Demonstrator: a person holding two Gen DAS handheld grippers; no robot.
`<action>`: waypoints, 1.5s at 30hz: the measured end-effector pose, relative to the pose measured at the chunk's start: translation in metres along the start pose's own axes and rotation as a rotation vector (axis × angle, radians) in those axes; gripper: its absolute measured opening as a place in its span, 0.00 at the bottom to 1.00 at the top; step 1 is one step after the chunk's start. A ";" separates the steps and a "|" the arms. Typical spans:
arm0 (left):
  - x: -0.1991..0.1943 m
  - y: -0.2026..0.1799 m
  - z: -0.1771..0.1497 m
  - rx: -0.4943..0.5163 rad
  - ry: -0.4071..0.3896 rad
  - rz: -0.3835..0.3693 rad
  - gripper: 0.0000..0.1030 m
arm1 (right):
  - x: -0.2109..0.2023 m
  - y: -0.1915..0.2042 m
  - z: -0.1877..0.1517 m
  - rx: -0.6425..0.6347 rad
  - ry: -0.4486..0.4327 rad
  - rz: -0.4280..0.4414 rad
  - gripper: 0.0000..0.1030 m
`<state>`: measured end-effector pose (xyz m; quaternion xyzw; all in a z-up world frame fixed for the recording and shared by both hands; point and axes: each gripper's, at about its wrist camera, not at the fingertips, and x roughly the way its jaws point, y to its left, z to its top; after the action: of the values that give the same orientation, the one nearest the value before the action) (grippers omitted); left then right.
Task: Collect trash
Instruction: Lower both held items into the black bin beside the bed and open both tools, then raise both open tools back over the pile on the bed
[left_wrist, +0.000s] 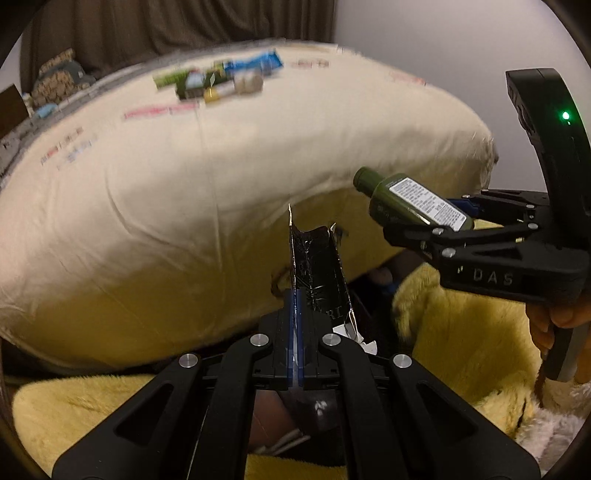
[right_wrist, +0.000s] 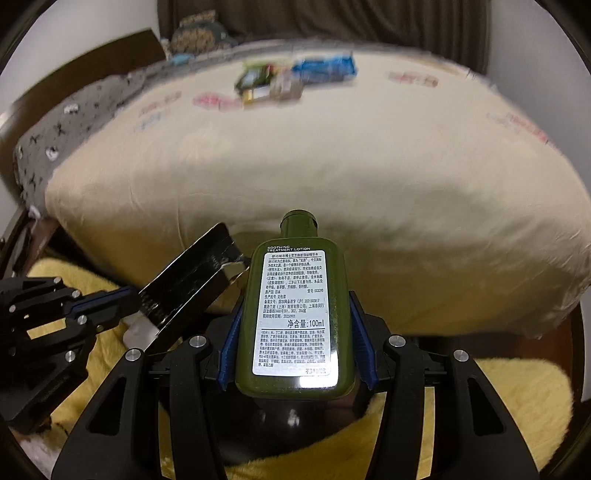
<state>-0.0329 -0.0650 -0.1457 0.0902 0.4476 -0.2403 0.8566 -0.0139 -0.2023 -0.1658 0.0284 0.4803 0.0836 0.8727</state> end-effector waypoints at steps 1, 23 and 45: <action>0.008 0.002 -0.002 -0.005 0.027 -0.011 0.00 | 0.008 0.000 -0.003 0.012 0.028 0.011 0.50; 0.088 0.015 -0.028 -0.062 0.305 -0.064 0.18 | 0.074 -0.013 -0.035 0.111 0.269 0.050 0.62; -0.002 0.079 0.065 -0.126 -0.107 0.163 0.60 | -0.019 -0.022 0.081 0.053 -0.193 -0.039 0.63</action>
<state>0.0522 -0.0198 -0.1107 0.0595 0.4068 -0.1459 0.8998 0.0466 -0.2246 -0.1095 0.0498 0.3966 0.0507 0.9153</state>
